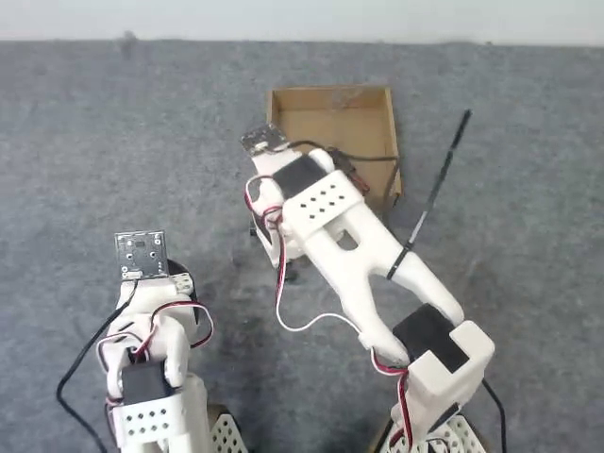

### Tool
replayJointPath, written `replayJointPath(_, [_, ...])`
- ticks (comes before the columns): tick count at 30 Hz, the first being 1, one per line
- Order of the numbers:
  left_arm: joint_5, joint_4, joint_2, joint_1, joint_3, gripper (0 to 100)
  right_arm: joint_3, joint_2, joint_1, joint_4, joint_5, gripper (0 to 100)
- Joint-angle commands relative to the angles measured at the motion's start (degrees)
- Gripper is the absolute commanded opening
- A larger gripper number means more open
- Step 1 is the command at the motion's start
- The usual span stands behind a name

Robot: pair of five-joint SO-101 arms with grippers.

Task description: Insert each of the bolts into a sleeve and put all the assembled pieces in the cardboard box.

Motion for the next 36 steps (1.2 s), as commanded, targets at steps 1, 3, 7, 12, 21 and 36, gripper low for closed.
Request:
replayJointPath(1, [-0.44, -1.14, -1.23, 0.18, -1.01, 2, 3.78, -4.09, -0.84, -6.9, -1.41, 1.0])
replayJointPath(3, [-0.44, -1.14, -1.23, 0.18, -1.01, 2, 6.95, -4.09, -0.92, -11.3, -1.41, 1.0])
replayJointPath(7, [-0.44, -1.14, -1.23, 0.18, -1.01, 2, 12.22, -4.09, -0.92, -19.65, -1.41, 1.0])
replayJointPath(12, [-1.05, -1.14, -1.23, 0.18, -1.01, 2, 16.09, -4.09, -1.01, -25.98, -1.32, 1.0])
replayJointPath(21, [-5.1, -1.23, -1.23, 0.18, -1.01, 2, 16.88, -3.56, -1.01, -27.21, -0.97, 3.8])
replayJointPath(36, [-5.19, -2.02, -1.23, 0.18, -1.01, 2, 14.86, 5.93, -2.86, -28.44, -0.97, 11.5])
